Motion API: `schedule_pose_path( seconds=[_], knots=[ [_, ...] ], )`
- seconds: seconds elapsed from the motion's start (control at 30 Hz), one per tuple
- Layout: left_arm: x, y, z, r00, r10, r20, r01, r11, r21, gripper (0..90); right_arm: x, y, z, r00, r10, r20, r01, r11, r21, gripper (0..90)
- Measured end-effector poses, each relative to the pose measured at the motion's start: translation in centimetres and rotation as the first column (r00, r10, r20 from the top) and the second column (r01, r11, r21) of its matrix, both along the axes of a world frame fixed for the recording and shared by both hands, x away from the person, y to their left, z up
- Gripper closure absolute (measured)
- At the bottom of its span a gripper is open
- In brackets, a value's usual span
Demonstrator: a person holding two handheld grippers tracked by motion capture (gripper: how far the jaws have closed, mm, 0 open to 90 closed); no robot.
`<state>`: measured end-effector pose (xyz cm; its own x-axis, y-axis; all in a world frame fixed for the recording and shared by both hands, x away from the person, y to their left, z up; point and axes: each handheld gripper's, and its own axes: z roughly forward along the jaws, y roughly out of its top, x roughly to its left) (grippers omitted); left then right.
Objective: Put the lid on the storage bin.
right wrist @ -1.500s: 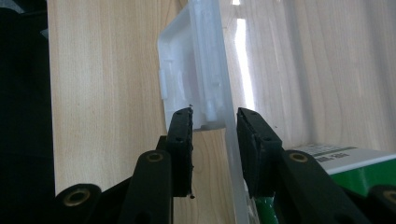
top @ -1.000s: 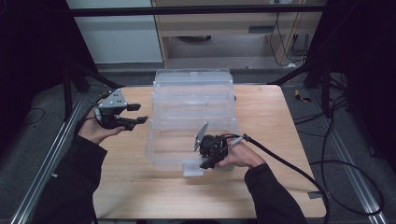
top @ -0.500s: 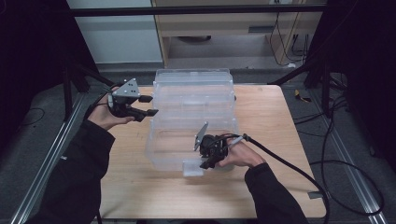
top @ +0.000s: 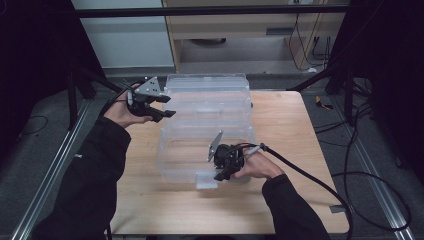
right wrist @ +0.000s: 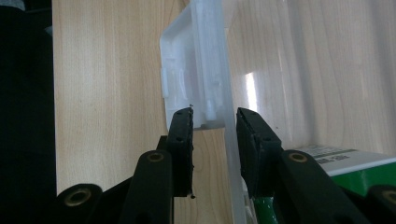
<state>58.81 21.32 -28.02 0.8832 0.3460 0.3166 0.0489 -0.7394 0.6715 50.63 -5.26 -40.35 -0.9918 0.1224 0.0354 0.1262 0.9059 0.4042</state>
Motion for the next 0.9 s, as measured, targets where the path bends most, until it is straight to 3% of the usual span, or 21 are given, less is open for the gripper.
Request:
schedule_pose_path(
  seconds=[0.47, 0.63, 0.77, 0.9],
  knots=[
    [1.8, -1.8, 0.1, 0.9998, -0.018, 0.009, 0.017, 0.9963, 0.084, 45.7, 0.0, 0.0, 0.0, 1.0, 0.001, -0.002, -0.001, 1.0, 0.0, 68.0],
    [2.4, -2.4, 0.2, 0.9996, -0.023, 0.014, 0.021, 0.9917, 0.127, 46.0, 0.0, 0.0, 0.0, 1.0, 0.002, -0.003, -0.002, 1.0, -0.001, 68.1],
    [2.8, -2.9, 0.0, 0.9995, -0.03, 0.006, 0.029, 0.9909, 0.131, 46.2, 0.1, 0.0, 0.0, 1.0, 0.005, -0.002, -0.005, 1.0, -0.004, 68.1],
    [3.3, -3.4, -0.4, 0.9993, -0.037, 0.003, 0.035, 0.9824, 0.184, 47.7, 0.0, 0.0, 0.0, 1.0, 0.0, -0.009, 0.0, 1.0, -0.001, 68.1]
  ],
)
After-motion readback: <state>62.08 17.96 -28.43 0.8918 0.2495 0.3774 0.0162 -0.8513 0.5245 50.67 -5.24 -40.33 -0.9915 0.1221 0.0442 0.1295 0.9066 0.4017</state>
